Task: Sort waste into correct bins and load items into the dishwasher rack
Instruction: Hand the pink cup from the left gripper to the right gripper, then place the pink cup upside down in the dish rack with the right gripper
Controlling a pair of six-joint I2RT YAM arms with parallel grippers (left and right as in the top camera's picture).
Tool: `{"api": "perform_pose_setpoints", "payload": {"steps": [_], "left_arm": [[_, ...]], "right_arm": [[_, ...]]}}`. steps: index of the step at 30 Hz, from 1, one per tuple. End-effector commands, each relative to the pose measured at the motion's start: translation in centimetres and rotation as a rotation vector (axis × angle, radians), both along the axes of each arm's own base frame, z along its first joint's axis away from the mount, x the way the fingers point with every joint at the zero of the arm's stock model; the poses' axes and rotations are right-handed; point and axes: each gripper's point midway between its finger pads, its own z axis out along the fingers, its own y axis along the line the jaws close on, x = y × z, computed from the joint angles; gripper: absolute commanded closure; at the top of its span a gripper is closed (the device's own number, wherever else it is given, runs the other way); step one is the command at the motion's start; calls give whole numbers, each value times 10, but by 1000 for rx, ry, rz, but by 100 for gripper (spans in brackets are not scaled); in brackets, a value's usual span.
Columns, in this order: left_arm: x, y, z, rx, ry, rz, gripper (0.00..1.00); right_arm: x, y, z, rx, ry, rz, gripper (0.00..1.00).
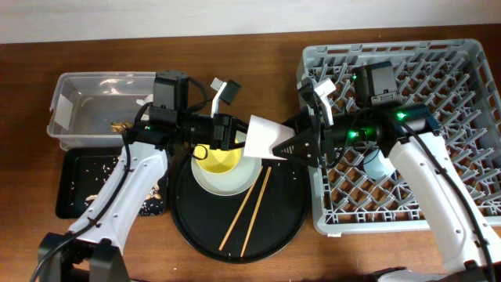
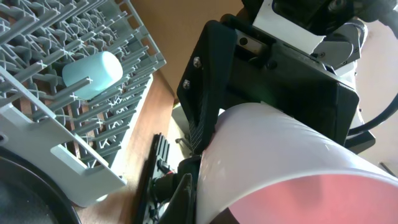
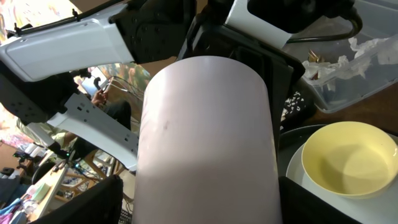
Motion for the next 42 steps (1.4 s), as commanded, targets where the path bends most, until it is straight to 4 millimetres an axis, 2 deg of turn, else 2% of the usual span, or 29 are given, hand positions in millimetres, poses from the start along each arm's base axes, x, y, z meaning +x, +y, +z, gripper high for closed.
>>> {"api": "perform_pose_setpoints", "payload": {"steps": [1, 3, 13, 16, 17, 18, 20, 23, 27, 30, 32, 34, 37, 38, 40, 42], "left_arm": [[2, -1, 5, -10, -14, -4, 100], [2, -1, 5, -9, -13, -4, 100], [2, -1, 5, -10, -13, -4, 100], [3, -1, 4, -4, -15, 3, 100], [6, -1, 2, 7, -19, 18, 92], [8, -1, 0, 17, -37, 31, 80], [17, -1, -9, 60, -100, 78, 67], [36, 9, -45, 246, -95, 217, 65], [44, 42, -101, 575, -78, 353, 65], [41, 76, -118, 748, -68, 417, 65], [40, 97, -119, 819, -58, 468, 65], [38, 117, -115, 878, -55, 522, 65], [35, 133, -106, 916, -71, 575, 65], [34, 137, -102, 915, -77, 588, 65], [34, 139, -96, 908, -88, 601, 65], [34, 140, -94, 912, -95, 607, 65]], "right_arm": [[-5, 4, 3, 22, 11, 26, 22], [-5, 4, 3, 21, 13, 26, 23], [-6, 3, 1, 18, 17, 24, 40], [-5, 3, 1, 17, 17, 24, 41], [-5, 3, 1, 17, 16, 24, 41], [-4, 3, -1, 7, 15, 18, 41], [0, 1, -10, -47, 15, -13, 43], [9, -8, -37, -203, 58, -101, 48], [19, -39, -75, -485, 111, -250, 53], [26, -72, -80, -653, 138, -364, 58], [33, -100, -76, -753, 167, -479, 62], [41, -134, -68, -849, 221, -644, 70], [48, -184, -55, -954, 276, -875, 93], [50, -199, -50, -977, 278, -934, 96], [53, -216, -47, -1003, 274, -992, 96], [55, -237, -50, -1047, 303, -1070, 96]]}}
